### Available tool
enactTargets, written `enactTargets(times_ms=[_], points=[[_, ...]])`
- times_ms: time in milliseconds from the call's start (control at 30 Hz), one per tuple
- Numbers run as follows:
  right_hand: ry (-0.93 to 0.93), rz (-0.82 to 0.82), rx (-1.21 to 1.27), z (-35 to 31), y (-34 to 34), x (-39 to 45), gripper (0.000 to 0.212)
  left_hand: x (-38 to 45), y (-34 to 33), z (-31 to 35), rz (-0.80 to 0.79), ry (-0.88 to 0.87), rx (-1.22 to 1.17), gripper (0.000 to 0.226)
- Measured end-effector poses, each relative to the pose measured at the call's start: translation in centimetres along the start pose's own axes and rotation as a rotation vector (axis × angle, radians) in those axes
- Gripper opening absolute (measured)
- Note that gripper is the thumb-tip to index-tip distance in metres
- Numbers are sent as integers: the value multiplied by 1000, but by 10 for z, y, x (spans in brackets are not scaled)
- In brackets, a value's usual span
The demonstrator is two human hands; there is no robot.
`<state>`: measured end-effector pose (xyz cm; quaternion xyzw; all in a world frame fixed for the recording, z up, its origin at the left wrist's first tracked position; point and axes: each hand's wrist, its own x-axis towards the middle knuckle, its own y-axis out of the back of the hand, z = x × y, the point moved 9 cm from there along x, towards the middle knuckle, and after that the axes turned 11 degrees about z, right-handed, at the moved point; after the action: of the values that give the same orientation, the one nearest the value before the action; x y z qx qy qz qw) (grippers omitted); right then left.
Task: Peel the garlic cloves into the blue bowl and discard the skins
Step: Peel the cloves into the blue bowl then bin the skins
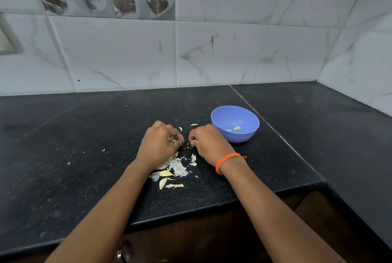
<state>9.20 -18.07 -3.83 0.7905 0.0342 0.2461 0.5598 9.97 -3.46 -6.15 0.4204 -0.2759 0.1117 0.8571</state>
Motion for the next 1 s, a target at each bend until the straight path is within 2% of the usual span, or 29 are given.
enactTargets(times_ms=[200,400,533,633,700,767,800,833,900,933,1000], points=[[33,-6,12,-8,9,6,14,2,9,-1,91,42,-75,13],[108,346,2,-21,51,14,17,4,13,-10,145,115,-104,8],[119,58,-161,-20,-4,-9,16,3,13,-9,138,115,-118,9],[96,61,-105,-18,8,0,16,3,12,-11,134,121,-114,8],[83,167,-72,-18,29,8,18,4,11,-10,138,105,-125,8],[60,351,1,-12,49,10,19,5,10,-11,143,106,-143,10],[45,380,18,-9,50,8,21,5,10,-11,143,112,-151,10],[38,328,3,-9,40,5,24,5,11,-10,146,115,-154,11],[57,124,-68,-11,5,-5,27,6,12,-11,147,128,-152,10],[53,73,-70,-9,-5,-9,25,5,11,-10,142,120,-158,10],[20,74,-17,2,-4,-3,22,4,9,-7,127,111,-176,10]])
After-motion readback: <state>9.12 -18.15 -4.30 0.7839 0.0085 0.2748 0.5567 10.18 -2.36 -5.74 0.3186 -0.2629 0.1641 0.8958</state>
